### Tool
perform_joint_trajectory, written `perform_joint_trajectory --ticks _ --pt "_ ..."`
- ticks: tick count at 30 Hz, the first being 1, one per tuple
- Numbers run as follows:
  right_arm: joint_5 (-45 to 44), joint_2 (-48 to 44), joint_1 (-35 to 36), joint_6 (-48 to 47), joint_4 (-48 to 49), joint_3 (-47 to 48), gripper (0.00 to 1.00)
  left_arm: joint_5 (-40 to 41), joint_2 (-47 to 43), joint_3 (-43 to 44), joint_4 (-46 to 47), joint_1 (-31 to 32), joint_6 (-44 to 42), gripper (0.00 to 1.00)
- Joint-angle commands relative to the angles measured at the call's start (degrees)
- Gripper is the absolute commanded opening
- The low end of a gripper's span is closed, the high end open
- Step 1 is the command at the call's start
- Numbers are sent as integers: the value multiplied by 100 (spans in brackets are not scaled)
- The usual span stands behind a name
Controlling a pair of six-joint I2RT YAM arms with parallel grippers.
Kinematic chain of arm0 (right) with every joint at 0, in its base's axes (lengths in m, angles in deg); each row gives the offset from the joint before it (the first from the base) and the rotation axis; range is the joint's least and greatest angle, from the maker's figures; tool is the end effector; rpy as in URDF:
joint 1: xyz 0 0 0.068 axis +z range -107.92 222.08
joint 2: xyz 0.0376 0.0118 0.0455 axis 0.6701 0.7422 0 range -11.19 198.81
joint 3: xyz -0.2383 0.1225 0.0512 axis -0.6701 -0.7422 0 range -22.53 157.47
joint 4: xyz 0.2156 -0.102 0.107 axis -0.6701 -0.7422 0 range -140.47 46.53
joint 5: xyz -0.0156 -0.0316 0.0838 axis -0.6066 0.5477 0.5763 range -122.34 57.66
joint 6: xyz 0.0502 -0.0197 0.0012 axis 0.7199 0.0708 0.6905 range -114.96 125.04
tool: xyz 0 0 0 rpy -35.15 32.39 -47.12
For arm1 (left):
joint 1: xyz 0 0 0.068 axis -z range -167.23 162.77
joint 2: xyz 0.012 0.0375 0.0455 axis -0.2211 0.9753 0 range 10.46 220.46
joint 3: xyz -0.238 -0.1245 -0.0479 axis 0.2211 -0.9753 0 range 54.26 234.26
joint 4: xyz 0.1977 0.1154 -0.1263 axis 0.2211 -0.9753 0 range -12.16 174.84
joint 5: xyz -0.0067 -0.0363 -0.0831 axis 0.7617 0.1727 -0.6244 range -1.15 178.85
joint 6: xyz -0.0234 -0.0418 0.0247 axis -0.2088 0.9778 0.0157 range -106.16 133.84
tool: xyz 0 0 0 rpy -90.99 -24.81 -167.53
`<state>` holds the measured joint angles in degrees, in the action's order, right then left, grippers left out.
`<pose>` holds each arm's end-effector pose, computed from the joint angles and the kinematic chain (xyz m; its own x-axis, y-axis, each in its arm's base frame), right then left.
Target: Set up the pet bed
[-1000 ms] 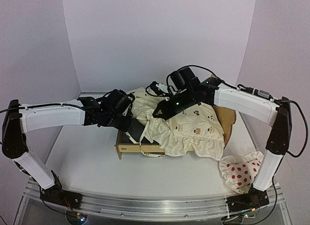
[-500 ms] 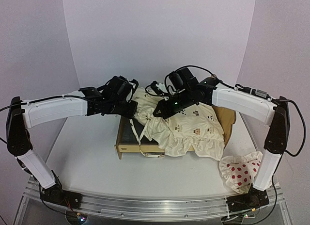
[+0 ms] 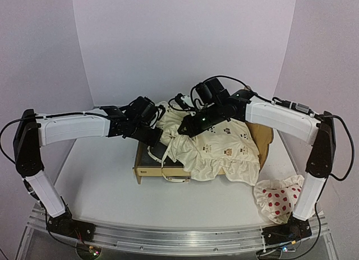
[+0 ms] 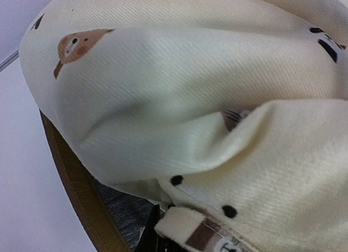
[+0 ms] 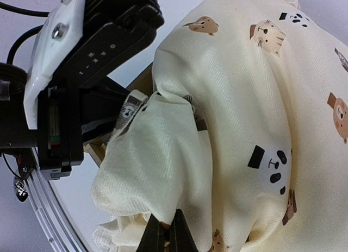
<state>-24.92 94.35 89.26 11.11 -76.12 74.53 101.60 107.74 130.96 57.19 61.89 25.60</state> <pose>0.2848 0.3142 0.3191 -0.5285 -0.4161 -0.7400 -0.7418 0.6502 0.1642 0.2523 -0.2794 0.2643 -0.6087 0.3992 -0.6857 0.5281 0.8488 0.0253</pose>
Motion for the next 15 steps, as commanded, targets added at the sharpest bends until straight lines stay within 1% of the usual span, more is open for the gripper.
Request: perform_joint_trajectory --ticks 1,3,4,5,6,7,8,9,11,13,15 --pt "-133 47 -28 42 30 213 0 -522 -387 -63 217 -1 -129 1" --pt "-165 85 -31 61 30 269 0 -126 -228 70 322 -81 -98 4" --pt "-200 104 -31 79 30 302 0 75 -79 215 303 -179 -6 8" --pt "-236 124 -30 107 30 339 0 296 72 391 87 -276 116 14" --pt "-279 137 -32 134 30 361 0 386 232 588 -116 -386 310 23" --pt "-328 153 -33 156 30 405 0 485 253 672 -221 -403 390 40" --pt "-414 158 -27 179 25 452 0 464 192 637 -195 -401 445 52" --pt "-476 177 -29 192 22 515 0 320 11 464 -62 -397 475 61" --pt "-600 227 -31 214 18 641 0 76 -401 138 138 -397 530 72" --pt "-625 294 -31 225 9 782 0 -187 -695 -124 160 -395 573 76" --pt "-651 345 -29 211 -8 900 0 -499 -911 -342 154 -389 590 76"
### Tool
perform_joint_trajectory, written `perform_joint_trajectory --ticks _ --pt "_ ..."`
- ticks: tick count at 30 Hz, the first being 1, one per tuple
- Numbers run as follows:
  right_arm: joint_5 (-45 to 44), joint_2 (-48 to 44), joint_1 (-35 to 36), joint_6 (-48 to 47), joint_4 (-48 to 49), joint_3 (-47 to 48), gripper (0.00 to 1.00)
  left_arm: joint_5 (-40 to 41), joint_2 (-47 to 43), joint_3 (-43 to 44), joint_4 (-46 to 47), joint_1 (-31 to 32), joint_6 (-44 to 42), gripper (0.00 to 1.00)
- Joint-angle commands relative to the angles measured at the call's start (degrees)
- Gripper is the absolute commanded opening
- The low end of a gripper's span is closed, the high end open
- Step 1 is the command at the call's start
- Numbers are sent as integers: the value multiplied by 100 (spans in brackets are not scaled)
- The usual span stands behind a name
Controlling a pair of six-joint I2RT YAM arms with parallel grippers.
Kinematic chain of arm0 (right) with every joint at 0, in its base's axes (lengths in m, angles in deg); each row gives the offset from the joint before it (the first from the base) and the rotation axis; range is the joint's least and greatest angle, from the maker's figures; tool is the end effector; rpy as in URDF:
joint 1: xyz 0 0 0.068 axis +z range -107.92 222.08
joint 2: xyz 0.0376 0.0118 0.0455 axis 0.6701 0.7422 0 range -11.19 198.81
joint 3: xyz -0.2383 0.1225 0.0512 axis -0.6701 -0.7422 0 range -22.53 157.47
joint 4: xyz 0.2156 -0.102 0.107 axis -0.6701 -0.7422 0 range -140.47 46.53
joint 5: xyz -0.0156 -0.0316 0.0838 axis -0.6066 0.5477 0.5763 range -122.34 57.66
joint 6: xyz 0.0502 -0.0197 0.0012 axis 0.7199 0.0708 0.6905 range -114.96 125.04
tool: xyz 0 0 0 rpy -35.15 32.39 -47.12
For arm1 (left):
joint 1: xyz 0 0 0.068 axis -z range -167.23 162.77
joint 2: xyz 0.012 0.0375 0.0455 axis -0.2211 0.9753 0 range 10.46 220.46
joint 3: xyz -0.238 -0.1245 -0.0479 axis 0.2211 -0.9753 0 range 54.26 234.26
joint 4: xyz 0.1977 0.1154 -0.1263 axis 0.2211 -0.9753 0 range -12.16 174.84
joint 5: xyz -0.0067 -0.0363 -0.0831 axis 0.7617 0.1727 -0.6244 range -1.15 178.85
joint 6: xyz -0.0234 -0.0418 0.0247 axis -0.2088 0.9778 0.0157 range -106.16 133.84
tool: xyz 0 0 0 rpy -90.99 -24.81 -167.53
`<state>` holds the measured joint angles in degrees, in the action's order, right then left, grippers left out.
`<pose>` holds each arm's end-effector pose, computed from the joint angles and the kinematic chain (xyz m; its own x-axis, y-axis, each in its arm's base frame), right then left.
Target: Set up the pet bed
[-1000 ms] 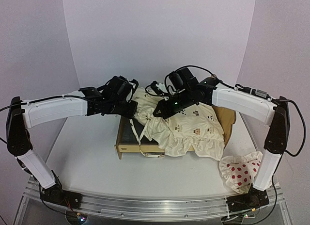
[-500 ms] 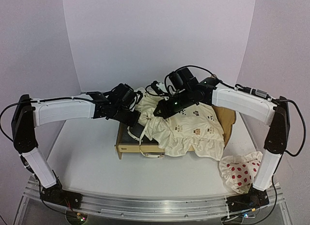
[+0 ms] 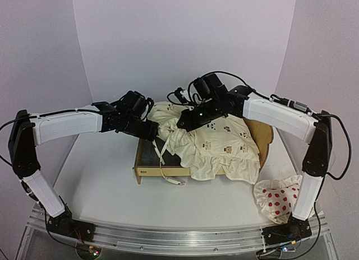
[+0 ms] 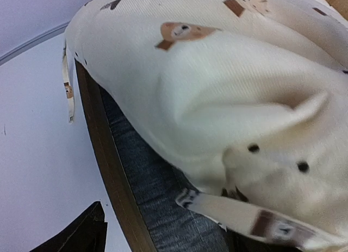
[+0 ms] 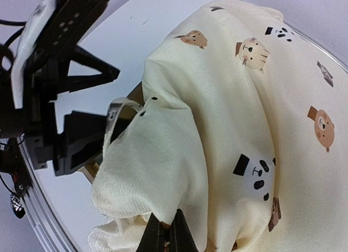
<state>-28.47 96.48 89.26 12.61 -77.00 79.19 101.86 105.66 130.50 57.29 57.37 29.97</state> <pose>0.2935 0.3203 0.3296 -0.5295 -0.3780 -0.7595 -0.7037 0.6957 0.1443 0.2691 -0.2540 0.2747 -0.6557 0.2662 -0.7065 0.4076 0.9125 -0.0344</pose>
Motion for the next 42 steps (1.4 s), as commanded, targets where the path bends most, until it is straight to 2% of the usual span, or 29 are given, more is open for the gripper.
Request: perform_joint_trajectory --ticks 1,5,9,17,34,42 --pt "-340 143 -31 41 77 464 0 -672 -802 -402 177 78 154 75" --pt "-549 154 -32 -18 75 542 0 -1146 -1064 -868 451 144 217 68" --pt "-684 150 -33 -57 66 620 0 -1192 -981 -1134 643 168 503 60" --pt "-1107 76 -27 -126 10 737 0 -1247 -604 -1276 1027 303 796 60" --pt "-1399 -328 -27 -287 -22 525 0 -931 -29 -1352 1672 313 1187 63" --pt "-1345 -535 -35 -282 -22 417 0 -793 320 -1382 2040 313 1293 61"
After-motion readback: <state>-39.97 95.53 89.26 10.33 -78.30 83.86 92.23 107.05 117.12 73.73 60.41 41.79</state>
